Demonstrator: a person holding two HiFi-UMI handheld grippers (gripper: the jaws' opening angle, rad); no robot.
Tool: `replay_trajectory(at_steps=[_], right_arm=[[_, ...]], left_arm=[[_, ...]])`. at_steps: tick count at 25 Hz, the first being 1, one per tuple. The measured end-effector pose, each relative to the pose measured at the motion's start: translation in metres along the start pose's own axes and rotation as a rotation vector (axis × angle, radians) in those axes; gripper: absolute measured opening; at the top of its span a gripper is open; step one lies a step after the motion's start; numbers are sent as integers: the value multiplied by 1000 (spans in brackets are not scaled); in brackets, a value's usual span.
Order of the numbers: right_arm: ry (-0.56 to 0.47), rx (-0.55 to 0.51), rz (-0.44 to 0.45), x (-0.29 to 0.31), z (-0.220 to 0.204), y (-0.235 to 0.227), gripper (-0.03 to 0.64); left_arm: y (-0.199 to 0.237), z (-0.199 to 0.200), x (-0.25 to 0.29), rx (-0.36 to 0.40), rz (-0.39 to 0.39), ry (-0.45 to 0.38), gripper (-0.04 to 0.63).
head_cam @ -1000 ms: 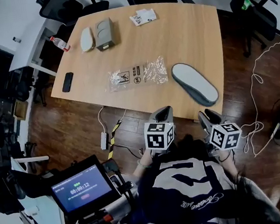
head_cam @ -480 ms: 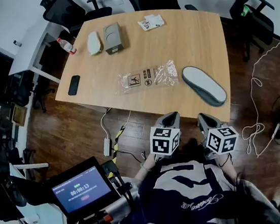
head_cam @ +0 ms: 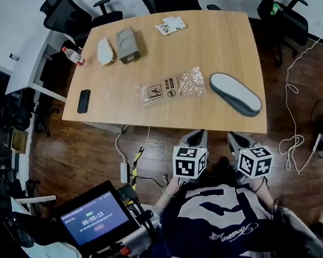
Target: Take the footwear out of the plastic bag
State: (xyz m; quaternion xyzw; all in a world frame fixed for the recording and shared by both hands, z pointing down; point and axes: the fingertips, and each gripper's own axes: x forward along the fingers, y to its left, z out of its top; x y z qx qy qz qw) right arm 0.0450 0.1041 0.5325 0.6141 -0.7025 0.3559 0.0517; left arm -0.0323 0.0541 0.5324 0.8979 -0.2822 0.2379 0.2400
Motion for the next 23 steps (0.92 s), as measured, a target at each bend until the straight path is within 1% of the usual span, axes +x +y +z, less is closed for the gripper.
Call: replay_trajectory(at_steps=[9, 13, 18, 23], right_arm=[[-8, -3, -13, 2, -8, -10, -11], [-2, -8, -10, 5, -11, -4, -11], [11, -12, -13, 0, 1, 10, -11], [16, -14, -12, 4, -17, -22, -11]], left_arm=[[-1, -9, 9, 10, -8, -2, 2], [4, -10, 6, 7, -8, -3, 2], [3, 2, -6, 0, -15, -1, 2], [-7, -16, 21, 2, -13, -5, 2]])
